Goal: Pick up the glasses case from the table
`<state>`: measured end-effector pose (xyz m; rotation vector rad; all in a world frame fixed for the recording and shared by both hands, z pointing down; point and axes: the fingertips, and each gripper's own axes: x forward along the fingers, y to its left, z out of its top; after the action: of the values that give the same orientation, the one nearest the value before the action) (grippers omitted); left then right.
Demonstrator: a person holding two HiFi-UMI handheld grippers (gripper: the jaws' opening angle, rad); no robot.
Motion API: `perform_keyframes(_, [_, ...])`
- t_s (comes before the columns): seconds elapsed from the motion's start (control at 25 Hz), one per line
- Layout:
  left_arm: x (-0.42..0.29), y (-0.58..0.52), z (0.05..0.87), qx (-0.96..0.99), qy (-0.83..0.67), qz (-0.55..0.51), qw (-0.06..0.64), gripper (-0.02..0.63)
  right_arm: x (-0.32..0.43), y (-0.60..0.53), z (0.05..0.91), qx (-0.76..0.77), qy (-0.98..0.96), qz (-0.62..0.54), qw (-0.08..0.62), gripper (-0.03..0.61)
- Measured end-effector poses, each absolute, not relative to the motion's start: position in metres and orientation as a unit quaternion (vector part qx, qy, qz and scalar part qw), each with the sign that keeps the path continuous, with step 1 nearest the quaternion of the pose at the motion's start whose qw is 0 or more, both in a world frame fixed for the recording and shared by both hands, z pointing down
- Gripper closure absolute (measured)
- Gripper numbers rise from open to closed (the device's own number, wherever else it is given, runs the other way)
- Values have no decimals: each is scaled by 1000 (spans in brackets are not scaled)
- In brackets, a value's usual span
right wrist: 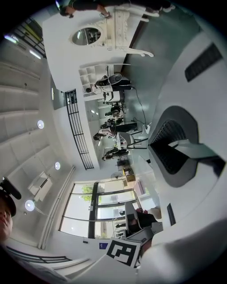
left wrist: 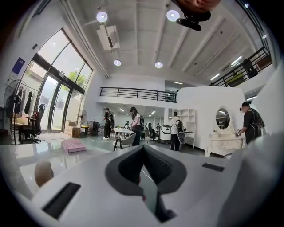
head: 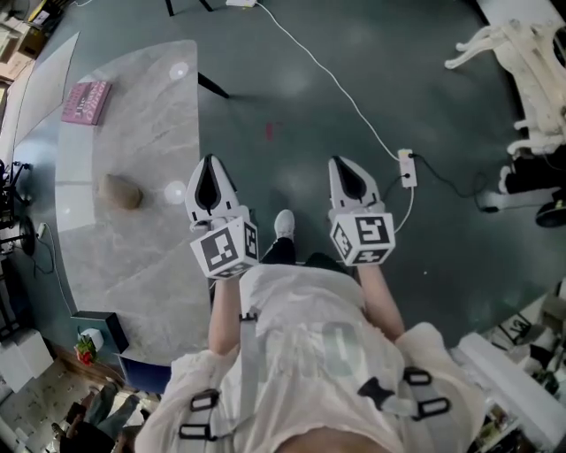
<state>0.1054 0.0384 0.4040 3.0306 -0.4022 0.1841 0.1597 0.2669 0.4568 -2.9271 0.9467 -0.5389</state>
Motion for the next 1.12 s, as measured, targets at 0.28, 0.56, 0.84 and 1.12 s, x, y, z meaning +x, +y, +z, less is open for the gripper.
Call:
perform_keyframes(0.28, [131, 21, 400, 983, -166, 68, 46, 609, 202, 249, 443, -929, 328, -167, 34, 578])
perform_keyframes(0.56, [152, 25, 392, 978, -191, 71, 36, 610, 234, 238, 437, -921, 357, -155, 27, 578])
perform_keyframes(0.84, [165, 30, 389, 973, -216, 68, 40, 610, 259, 235, 428, -911, 387, -143, 15, 578])
perform_keyframes(1.12, [134, 7, 391, 950, -300, 75, 36, 611, 256, 183, 424, -866, 481, -137, 5, 578])
